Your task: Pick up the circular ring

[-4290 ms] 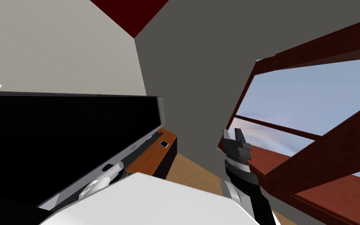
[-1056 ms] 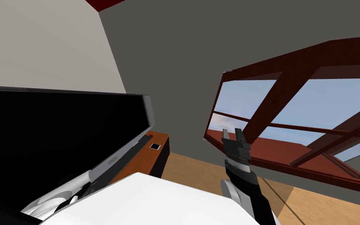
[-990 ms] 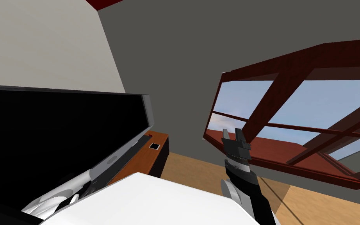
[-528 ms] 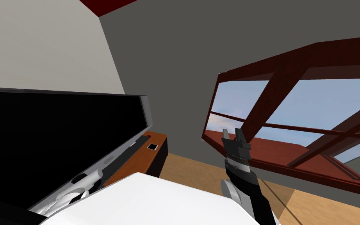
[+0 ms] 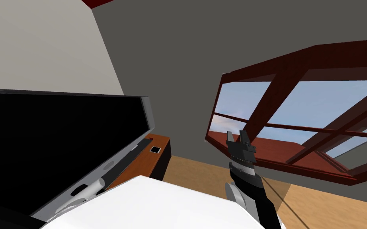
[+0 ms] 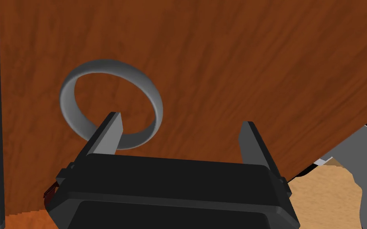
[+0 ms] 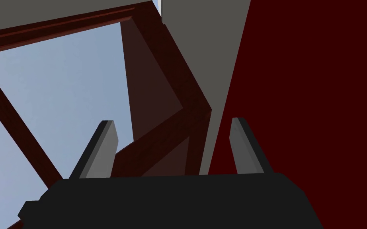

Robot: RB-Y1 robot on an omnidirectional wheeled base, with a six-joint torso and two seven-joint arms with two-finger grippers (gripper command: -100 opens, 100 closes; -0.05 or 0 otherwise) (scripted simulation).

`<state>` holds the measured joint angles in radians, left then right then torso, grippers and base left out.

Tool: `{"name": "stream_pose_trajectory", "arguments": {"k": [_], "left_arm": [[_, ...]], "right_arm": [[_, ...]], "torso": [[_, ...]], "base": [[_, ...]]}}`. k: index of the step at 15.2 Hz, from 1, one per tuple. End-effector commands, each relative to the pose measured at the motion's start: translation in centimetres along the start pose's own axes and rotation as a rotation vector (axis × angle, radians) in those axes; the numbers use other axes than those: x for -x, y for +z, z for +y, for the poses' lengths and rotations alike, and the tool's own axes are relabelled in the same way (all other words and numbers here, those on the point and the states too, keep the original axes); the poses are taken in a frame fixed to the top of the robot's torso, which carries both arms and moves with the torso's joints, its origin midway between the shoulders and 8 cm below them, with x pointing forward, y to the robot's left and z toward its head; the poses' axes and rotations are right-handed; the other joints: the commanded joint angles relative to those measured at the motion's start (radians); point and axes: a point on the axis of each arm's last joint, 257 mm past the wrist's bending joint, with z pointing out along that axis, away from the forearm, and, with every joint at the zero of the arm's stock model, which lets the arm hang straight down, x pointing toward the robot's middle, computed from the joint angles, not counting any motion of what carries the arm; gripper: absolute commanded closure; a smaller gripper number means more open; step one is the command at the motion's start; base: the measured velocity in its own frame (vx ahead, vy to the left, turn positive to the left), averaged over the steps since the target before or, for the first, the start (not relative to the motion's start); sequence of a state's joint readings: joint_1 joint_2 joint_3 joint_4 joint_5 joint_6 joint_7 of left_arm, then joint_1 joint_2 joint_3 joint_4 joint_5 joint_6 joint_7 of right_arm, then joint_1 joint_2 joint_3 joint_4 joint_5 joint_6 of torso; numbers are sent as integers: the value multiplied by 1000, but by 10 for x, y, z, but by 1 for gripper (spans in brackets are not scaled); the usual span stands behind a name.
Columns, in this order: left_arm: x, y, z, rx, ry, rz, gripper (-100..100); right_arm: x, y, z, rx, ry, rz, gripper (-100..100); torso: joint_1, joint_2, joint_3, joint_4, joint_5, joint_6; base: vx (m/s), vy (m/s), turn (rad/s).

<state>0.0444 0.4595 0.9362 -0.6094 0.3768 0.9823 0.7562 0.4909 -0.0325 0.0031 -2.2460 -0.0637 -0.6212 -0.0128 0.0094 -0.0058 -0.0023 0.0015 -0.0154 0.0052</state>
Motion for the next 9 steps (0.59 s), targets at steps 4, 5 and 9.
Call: {"name": "stream_pose_trajectory", "arguments": {"k": [4, 5, 9], "left_arm": [[-5, -6, -3, -3, 12, -1, 100], [-7, -8, -5, -4, 18, -2, 100], [-12, -12, -6, -7, 31, -4, 100]], "right_arm": [[0, 0, 0, 0, 0, 0, 0], [0, 0, 0, 0, 0, 0, 0], [0, 0, 0, 0, 0, 0, 0]], "torso": [[-1, -2, -1, 0, -1, -1], [-3, -5, -2, -1, 0, -1], [-5, -7, -4, -2, -2, -2]], "base": [[-5, 2, 56], [47, -36, 111], [35, -27, 58]]}}
